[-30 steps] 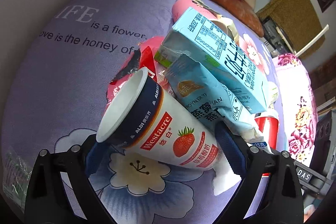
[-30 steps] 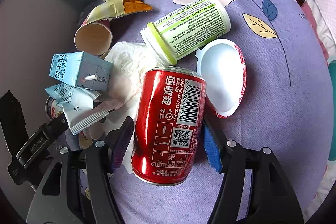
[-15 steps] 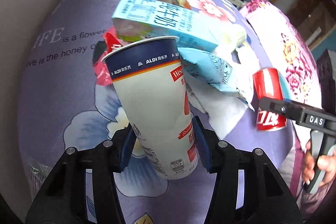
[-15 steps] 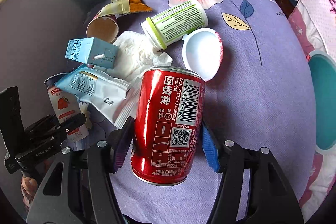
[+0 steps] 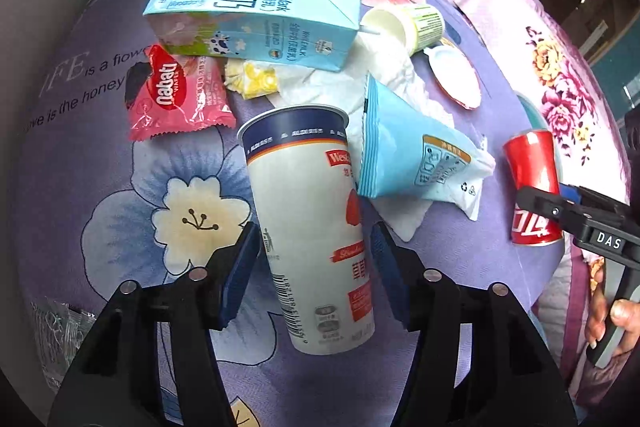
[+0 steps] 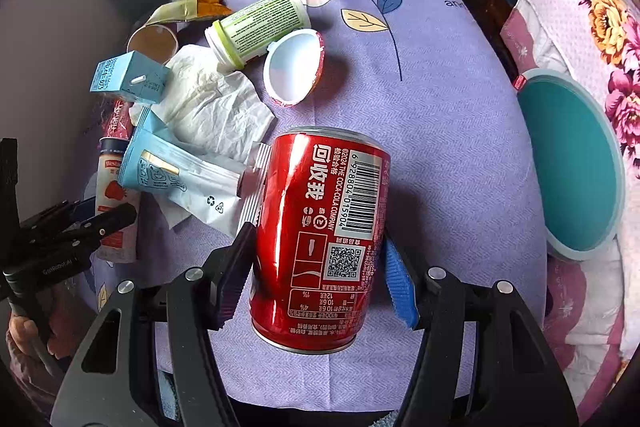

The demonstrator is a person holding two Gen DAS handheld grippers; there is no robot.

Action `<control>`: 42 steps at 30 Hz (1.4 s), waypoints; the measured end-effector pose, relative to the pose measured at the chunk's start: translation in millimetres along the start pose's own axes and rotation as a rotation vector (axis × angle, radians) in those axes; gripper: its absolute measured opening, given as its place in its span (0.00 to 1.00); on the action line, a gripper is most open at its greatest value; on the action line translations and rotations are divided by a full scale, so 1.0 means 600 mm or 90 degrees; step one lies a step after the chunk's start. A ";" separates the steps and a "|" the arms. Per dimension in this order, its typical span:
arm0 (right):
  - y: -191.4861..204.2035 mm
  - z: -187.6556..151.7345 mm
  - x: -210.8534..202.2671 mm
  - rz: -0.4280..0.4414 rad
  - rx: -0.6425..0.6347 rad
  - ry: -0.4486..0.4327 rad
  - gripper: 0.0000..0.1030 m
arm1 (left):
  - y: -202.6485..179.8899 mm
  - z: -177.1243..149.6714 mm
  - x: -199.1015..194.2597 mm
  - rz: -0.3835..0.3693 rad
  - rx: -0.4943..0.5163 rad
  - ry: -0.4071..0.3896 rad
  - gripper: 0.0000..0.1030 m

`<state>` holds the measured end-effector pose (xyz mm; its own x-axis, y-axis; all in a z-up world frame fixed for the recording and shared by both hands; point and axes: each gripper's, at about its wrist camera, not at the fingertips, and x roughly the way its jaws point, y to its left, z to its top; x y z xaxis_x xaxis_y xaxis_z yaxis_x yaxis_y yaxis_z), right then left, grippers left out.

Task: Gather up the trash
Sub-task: 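Lift the yogurt cup and cola can and carry both toward the teal bin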

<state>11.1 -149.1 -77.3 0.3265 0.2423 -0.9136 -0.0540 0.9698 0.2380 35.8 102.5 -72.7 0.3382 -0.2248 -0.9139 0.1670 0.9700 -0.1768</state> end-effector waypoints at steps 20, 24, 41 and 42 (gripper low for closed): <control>-0.023 0.007 0.009 0.035 0.035 0.013 0.63 | 0.023 -0.001 0.012 0.058 -0.041 -0.003 0.48; -0.027 0.013 0.021 0.054 0.048 0.018 0.63 | 0.023 0.003 0.016 0.067 -0.054 -0.008 0.49; -0.063 0.023 -0.032 0.092 0.062 -0.063 0.57 | -0.029 0.025 -0.086 0.027 -0.017 -0.068 0.48; -0.071 0.025 -0.037 0.093 0.068 -0.069 0.57 | -0.045 0.033 -0.087 0.021 -0.006 -0.067 0.48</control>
<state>20.2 -196.0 -62.4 0.4229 0.3697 -0.8273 -0.0096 0.9148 0.4038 32.3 86.0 -13.0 0.4391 -0.2006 -0.8758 0.1450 0.9778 -0.1513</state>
